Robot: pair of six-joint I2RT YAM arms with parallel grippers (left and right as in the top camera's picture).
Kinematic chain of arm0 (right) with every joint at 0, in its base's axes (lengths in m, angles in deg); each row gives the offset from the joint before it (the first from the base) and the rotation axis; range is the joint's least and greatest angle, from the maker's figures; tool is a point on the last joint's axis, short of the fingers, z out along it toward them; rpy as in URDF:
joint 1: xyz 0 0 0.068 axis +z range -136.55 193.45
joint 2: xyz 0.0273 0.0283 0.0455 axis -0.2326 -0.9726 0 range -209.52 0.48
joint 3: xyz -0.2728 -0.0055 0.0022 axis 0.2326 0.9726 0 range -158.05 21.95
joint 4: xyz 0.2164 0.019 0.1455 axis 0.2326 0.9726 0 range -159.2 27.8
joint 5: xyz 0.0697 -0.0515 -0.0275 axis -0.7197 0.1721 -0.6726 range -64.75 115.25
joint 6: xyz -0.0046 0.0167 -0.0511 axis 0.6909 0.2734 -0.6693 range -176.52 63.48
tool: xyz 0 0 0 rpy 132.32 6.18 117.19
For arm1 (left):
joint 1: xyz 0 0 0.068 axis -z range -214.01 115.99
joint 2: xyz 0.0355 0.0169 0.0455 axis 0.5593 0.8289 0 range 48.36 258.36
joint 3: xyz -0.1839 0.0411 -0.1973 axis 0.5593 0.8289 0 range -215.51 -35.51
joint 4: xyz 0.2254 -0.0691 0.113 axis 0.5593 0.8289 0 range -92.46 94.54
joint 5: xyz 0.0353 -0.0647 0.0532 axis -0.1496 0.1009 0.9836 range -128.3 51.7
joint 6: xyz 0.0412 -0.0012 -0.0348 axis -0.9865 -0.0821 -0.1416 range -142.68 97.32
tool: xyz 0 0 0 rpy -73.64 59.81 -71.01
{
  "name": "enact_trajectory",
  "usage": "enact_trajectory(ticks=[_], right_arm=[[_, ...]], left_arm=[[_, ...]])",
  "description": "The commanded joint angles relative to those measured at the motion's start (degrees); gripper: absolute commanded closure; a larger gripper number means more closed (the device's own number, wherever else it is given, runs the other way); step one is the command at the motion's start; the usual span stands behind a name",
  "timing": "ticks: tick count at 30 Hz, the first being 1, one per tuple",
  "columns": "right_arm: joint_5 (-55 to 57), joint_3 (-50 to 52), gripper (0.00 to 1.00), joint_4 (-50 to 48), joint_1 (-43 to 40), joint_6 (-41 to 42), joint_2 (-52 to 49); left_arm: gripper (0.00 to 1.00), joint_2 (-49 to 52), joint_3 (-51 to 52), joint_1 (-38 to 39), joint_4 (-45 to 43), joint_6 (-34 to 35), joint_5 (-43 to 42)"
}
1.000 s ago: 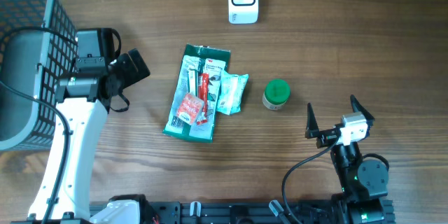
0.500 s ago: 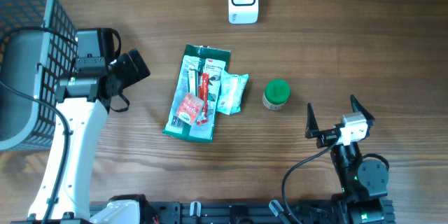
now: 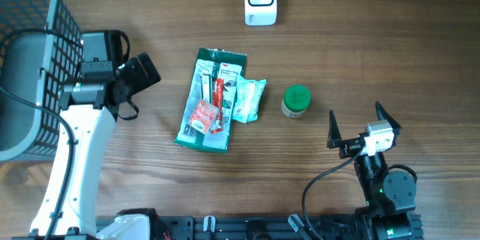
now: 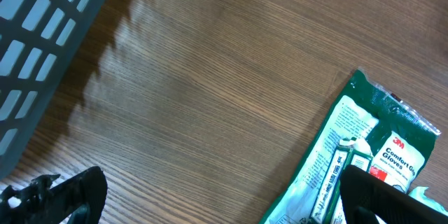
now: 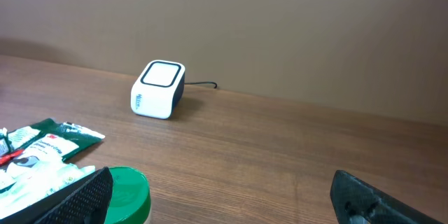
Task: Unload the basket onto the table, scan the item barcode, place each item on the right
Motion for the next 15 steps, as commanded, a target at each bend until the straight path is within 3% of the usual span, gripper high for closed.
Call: enact_trajectory(ticks=[1, 15], right_arm=[[-0.35, 0.04, 0.00, -0.28, 0.02, 0.26, -0.02], [-6.21, 0.02, 0.00, -1.66, 0.02, 3.74, -0.02]], left_arm=[[0.00, 0.13, -0.28, -0.26, 0.07, -0.68, 0.50], [0.00, 0.13, -0.28, -0.26, 0.04, -0.68, 0.50]])
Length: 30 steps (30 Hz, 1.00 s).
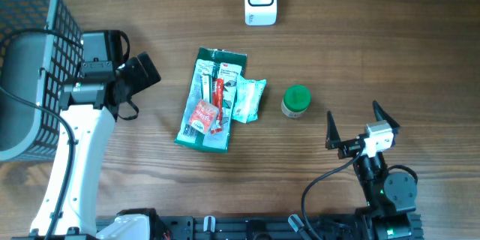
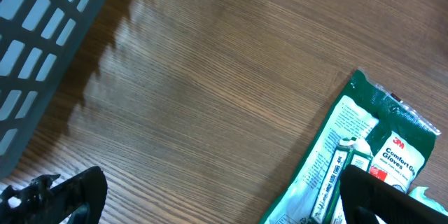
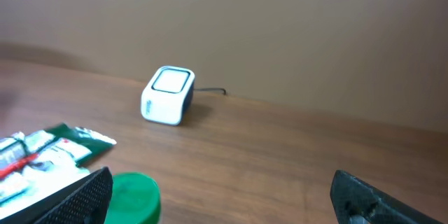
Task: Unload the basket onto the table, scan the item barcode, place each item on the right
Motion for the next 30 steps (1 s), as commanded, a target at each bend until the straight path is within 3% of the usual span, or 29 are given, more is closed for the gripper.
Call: enact_trajectory(ticks=[1, 7, 13, 22, 30], right_arm=[[-4.02, 0.02, 0.00, -0.35, 0.02, 2.64, -0.02], [-3.80, -5.25, 0.00, 1.99, 0.02, 9.68, -0.22], [-0.63, -18.08, 0.00, 10.29, 0.02, 9.57, -5.55], [-0.92, -42.97, 0.00, 27.17, 0.02, 9.60, -24.72], [-4.46, -76.83, 0.00, 55.89, 0.02, 9.68, -50.66]], left_arm=[[0.00, 0.13, -0.28, -0.26, 0.04, -0.68, 0.50], [0.00, 0.13, -0.28, -0.26, 0.04, -0.68, 0.50], [0.00, 0.13, -0.28, -0.26, 0.04, -0.70, 0.52], [0.00, 0.13, -0.28, -0.26, 0.04, -0.70, 0.52], [0.00, 0.13, -0.28, -0.26, 0.04, -0.70, 0.50]])
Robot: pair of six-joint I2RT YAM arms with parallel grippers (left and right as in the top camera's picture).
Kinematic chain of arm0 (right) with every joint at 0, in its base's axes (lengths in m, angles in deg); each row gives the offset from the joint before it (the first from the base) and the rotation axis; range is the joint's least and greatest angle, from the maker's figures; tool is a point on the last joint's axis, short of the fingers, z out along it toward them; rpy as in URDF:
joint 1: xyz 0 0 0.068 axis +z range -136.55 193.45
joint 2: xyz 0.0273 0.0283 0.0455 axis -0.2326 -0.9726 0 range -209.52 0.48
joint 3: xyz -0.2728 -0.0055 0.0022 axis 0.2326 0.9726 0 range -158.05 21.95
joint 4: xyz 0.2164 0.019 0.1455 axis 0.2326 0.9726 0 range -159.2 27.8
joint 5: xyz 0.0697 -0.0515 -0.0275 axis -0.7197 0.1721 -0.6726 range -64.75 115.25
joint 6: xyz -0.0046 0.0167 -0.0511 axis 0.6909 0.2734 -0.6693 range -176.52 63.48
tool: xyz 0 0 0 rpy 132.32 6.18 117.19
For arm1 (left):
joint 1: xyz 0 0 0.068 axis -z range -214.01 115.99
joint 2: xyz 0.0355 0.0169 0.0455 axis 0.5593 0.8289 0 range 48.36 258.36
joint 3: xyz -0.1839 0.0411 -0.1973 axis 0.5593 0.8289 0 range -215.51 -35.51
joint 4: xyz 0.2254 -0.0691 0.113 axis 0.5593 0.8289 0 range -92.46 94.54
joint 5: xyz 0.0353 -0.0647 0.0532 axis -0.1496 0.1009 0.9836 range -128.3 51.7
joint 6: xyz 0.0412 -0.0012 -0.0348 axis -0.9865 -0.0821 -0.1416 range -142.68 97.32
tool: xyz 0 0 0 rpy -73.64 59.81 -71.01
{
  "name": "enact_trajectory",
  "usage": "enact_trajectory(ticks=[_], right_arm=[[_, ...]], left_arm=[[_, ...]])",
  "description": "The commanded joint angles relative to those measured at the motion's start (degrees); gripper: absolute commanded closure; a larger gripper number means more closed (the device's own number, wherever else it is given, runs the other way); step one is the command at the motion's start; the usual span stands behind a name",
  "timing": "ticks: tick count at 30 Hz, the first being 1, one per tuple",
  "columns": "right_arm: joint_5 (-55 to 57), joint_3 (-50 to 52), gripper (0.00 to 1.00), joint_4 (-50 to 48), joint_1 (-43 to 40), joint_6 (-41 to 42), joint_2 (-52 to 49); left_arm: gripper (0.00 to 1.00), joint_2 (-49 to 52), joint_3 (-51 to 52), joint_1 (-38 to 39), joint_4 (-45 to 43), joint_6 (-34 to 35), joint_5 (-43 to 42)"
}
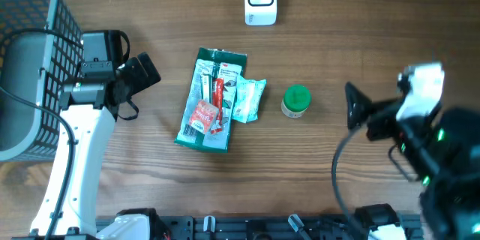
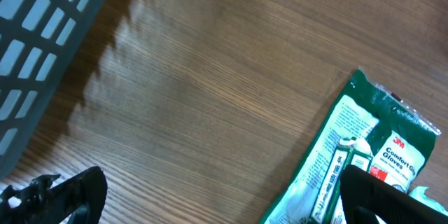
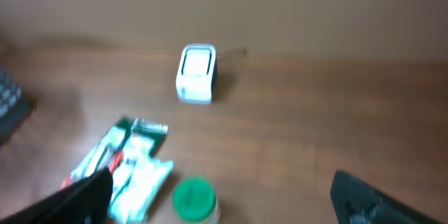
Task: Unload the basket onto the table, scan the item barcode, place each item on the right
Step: 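Move the right gripper over the green-capped jar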
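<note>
The white barcode scanner stands at the table's far edge, also seen as the scanner in the right wrist view. A green glove packet, a small pale pouch and a green-lidded jar lie mid-table. My right gripper hovers open to the right of the jar, blurred, holding nothing. Its wrist view looks down on the jar and packets. My left gripper is open and empty left of the packet.
A grey mesh basket stands at the left edge, and its wall fills the left wrist view's corner. The scanner's cable runs off the far edge. Bare wood lies between the left gripper and the packet.
My right arm has risen and moved away from the front edge, now right of the jar. Its camera now looks down on jar, packets and scanner. The left arm and all items are unmoved.
At first my right gripper sat low and open near the front right of the table, looking level at the scanner. It had then shifted only slightly. Now it is raised and nearer the jar. My left gripper stayed open beside the packet throughout.
</note>
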Motion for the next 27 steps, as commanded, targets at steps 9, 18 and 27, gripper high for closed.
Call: enact_trajectory(ticks=[9, 18, 27], right_arm=[[-15.93, -24.83, 0.00, 15.04, 0.02, 0.85, -26.05], [-16.35, -23.65, 0.10, 18.45, 0.63, 13.77, -37.05], [-0.48, -23.65, 0.00, 25.62, 9.25, 22.14, -45.51]], left_arm=[[0.00, 0.13, -0.28, -0.26, 0.02, -0.70, 0.50], [0.00, 0.13, -0.28, -0.26, 0.04, -0.68, 0.50], [0.00, 0.13, -0.28, -0.26, 0.02, -0.70, 0.52]])
